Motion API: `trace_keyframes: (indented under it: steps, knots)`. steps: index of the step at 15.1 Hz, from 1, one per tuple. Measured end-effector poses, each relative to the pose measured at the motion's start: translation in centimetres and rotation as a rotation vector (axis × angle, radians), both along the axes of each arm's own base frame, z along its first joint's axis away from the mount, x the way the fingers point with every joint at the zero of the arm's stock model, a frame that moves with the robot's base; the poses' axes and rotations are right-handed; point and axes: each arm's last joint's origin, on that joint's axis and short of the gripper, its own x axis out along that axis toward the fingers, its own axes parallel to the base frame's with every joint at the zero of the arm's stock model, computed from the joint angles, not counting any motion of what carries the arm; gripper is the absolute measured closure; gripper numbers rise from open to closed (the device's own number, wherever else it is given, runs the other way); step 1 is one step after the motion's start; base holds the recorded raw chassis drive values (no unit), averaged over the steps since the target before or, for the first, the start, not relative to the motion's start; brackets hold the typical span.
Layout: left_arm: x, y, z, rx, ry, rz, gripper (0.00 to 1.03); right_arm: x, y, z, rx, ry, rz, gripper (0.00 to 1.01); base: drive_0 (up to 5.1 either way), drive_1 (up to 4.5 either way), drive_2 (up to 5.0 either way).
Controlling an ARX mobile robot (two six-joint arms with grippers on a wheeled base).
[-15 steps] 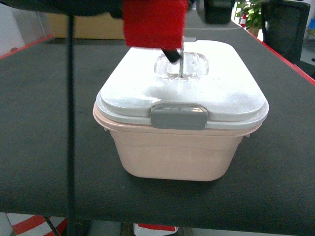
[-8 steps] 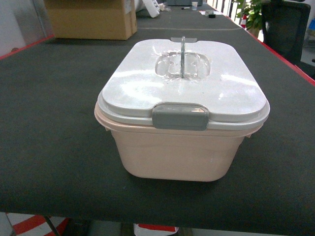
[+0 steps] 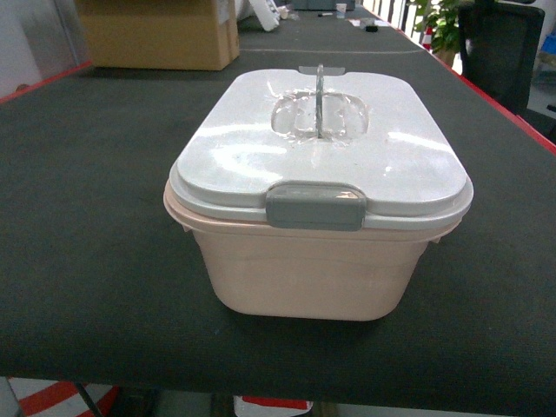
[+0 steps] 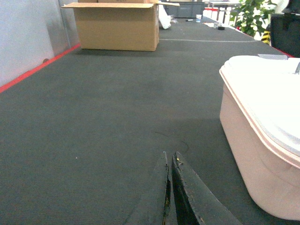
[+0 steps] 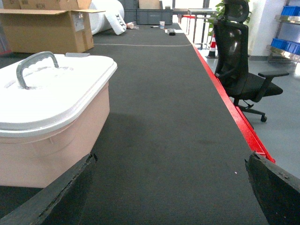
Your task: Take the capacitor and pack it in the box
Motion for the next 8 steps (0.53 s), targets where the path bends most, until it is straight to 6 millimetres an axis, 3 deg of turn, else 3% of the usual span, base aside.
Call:
trace_keyframes:
  steps: [8]
  knots:
    - [-0.9, 1.2, -0.2, -0.002, -0.004, 0.016, 1.01, 0.0, 0.0, 0.0, 0.000, 0.000, -0.001, 0.03, 0.0, 0.00, 0.0]
